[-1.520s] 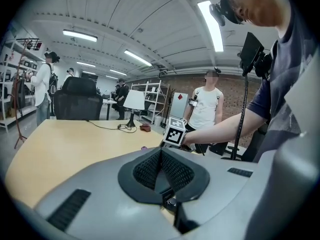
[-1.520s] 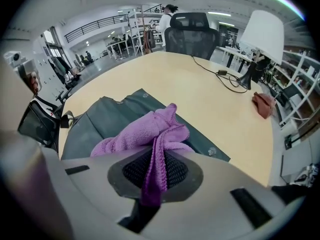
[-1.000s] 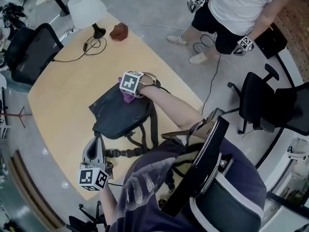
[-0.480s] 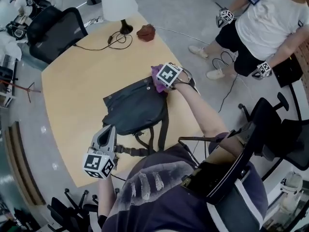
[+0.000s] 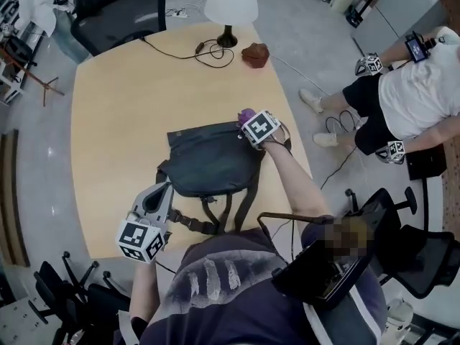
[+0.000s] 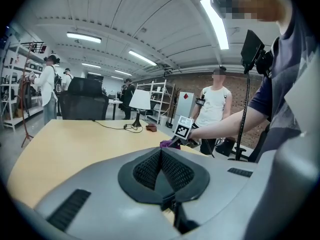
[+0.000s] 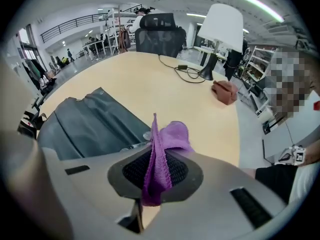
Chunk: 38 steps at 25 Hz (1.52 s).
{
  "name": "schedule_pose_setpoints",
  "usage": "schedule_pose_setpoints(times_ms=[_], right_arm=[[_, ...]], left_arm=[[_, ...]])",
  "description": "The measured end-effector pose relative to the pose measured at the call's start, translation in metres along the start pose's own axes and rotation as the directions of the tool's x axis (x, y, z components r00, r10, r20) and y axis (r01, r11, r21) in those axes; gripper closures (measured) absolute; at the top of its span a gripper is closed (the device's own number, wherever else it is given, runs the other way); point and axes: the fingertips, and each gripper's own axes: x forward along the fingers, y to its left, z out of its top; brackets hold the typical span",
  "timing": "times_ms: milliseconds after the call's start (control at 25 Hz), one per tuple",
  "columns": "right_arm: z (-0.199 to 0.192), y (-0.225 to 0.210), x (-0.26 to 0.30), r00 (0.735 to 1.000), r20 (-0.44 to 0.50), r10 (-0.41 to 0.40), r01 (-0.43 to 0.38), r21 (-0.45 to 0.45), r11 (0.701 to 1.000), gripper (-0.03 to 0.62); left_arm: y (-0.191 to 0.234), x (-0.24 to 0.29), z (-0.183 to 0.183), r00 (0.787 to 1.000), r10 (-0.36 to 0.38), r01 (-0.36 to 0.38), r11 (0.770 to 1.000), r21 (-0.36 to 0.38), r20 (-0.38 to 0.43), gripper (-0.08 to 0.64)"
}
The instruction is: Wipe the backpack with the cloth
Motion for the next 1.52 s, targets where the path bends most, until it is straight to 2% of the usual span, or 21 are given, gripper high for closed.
schedule_pose_setpoints(times_ms=[120,320,400,560,760,1040,1360,1520], right_arm=[[0.015,0.029,0.015,0.998,0.015,0.066,-0.065,-0.056,0.996,0.563],[0.030,0.049,0.022,0.997,-0.026,0.078,-0.081,-0.116,0.990,0.563],[0.041,0.065,0.023,0.992,-0.017,0.126,-0.127,-0.116,0.985,0.563],[0.061,0.117,0.026,0.975,-0.033,0.221,-0.224,-0.182,0.958,0.563],[0.086,0.165,0.034,0.962,-0.024,0.274,-0.273,-0.199,0.941,0.563],[0.113,0.211,0.041,0.928,-0.014,0.371,-0.367,-0.194,0.910,0.563],[0.130,0.246,0.045,0.913,-0.021,0.407,-0.399,-0.251,0.882,0.563],[0.140,0.272,0.038,0.887,-0.004,0.461,-0.446,-0.261,0.856,0.563]], left_arm=[[0.009,-0.009,-0.004,0.999,0.034,-0.034,0.999,-0.022,0.004,0.551],[0.034,-0.018,-0.017,0.999,0.048,-0.048,0.997,-0.060,0.002,0.552],[0.038,-0.020,-0.021,0.999,0.049,-0.048,0.996,-0.072,0.001,0.552],[0.041,-0.024,-0.022,0.999,0.035,-0.035,0.996,-0.082,0.008,0.551],[0.054,-0.036,-0.016,0.998,0.060,-0.057,0.994,-0.088,0.031,0.552],[0.072,-0.054,-0.028,0.995,0.097,-0.095,0.989,-0.111,0.012,0.551],[0.083,-0.069,-0.035,0.993,0.116,-0.114,0.987,-0.117,0.008,0.552],[0.088,-0.077,-0.037,0.994,0.112,-0.111,0.987,-0.116,0.004,0.552]])
